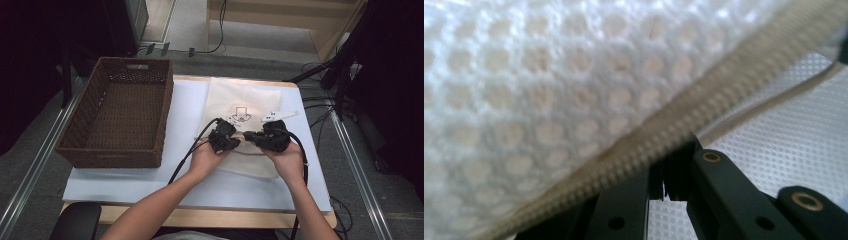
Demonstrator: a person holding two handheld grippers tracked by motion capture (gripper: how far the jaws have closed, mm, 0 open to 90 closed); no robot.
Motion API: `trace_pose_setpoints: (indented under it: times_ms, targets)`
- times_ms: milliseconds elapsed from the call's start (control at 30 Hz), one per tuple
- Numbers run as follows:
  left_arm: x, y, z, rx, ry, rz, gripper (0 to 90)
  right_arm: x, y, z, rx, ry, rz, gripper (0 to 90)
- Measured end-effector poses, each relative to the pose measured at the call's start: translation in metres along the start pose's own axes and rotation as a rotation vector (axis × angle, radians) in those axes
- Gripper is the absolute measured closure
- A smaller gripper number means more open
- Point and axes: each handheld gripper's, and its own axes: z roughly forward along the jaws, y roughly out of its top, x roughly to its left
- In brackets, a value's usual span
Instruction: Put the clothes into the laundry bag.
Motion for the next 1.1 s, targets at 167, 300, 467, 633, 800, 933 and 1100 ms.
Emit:
trace_pose_setpoints:
  times_ms: [167,300,467,633,800,933,1100]
  targets:
    - [0.003,0.005,0.004,0.004,-0.002,-0.011,89.0,0.0,0.0,0.001,0.003,0.001,0.002,89.1]
    - [0.004,0.009,0.005,-0.002,0.004,-0.019,89.0,0.0,0.0,0.001,0.003,-0.002,0.006,89.1]
    - [0.006,0.012,0.01,-0.01,0.016,-0.013,88.6,-0.002,-0.001,0.002,0.008,-0.003,0.01,89.1]
    - [0.008,0.016,0.015,-0.023,0.034,0.002,88.6,-0.004,-0.001,0.003,0.009,-0.006,0.02,89.1]
    - [0.009,0.016,0.024,-0.037,0.037,-0.013,88.6,-0.006,-0.002,0.005,0.013,-0.003,0.023,89.1]
    - [0.012,0.018,0.026,-0.042,0.033,-0.027,88.6,-0.005,-0.002,0.006,0.015,-0.005,0.022,89.2]
    - [0.01,0.018,0.023,-0.034,0.024,-0.029,85.1,-0.006,-0.002,0.007,0.013,-0.009,0.025,89.2]
